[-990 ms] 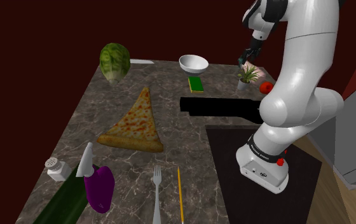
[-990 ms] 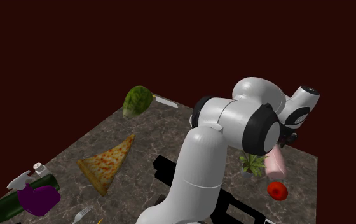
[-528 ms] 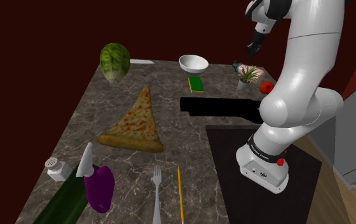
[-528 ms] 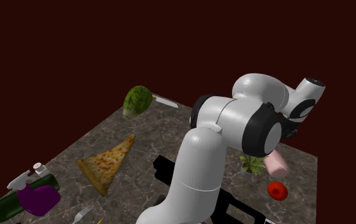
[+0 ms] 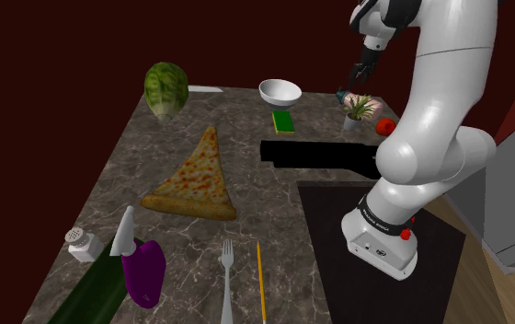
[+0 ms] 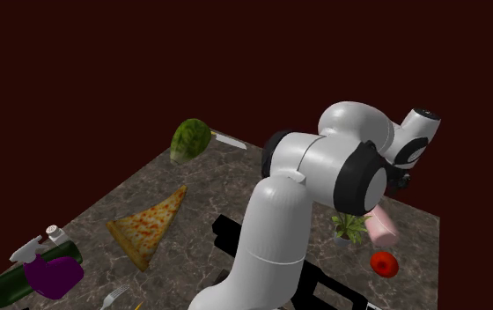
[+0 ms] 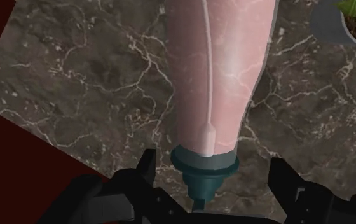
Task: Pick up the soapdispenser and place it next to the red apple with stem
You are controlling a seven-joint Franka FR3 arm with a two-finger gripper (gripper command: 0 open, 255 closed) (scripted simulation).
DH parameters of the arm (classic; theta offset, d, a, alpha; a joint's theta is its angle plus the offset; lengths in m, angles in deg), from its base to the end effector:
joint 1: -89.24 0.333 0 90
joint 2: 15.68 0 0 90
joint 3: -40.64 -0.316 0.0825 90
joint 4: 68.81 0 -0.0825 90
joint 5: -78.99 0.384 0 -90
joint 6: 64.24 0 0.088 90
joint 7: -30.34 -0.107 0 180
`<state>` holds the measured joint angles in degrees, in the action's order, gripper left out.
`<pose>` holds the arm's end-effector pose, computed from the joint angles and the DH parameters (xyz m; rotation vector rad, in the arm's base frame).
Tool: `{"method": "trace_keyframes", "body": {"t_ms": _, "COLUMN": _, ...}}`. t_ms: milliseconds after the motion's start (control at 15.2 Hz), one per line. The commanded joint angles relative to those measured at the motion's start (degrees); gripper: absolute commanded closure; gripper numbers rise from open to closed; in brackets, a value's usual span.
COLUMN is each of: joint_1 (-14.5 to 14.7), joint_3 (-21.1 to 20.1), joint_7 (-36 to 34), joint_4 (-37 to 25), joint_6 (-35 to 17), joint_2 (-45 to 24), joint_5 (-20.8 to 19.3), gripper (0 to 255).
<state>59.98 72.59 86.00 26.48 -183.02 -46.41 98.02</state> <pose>0.3736 -0.5546 0.3300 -3.0903 0.3180 0.0110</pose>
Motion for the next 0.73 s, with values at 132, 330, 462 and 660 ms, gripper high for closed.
{"method": "trace_keyframes", "body": {"t_ms": 132, "joint_1": 0.2, "joint_3": -1.1, "joint_7": 3.3, "joint_4": 1.9, "joint_6": -3.5, "joint_2": -1.0, "joint_5": 0.0, "gripper": 0}}
{"method": "trace_keyframes", "body": {"t_ms": 330, "joint_1": -0.1, "joint_3": -1.6, "joint_7": 3.8, "joint_4": 2.6, "joint_6": -5.2, "joint_2": -2.2, "joint_5": 0.8, "gripper": 0}}
{"method": "trace_keyframes", "body": {"t_ms": 462, "joint_1": -0.4, "joint_3": -2.1, "joint_7": 4.2, "joint_4": 3.0, "joint_6": -6.6, "joint_2": -3.3, "joint_5": 1.5, "gripper": 0}}
{"method": "trace_keyframes", "body": {"t_ms": 660, "joint_1": -0.4, "joint_3": -2.1, "joint_7": 4.2, "joint_4": 3.0, "joint_6": -6.6, "joint_2": -3.3, "joint_5": 1.5, "gripper": 0}}
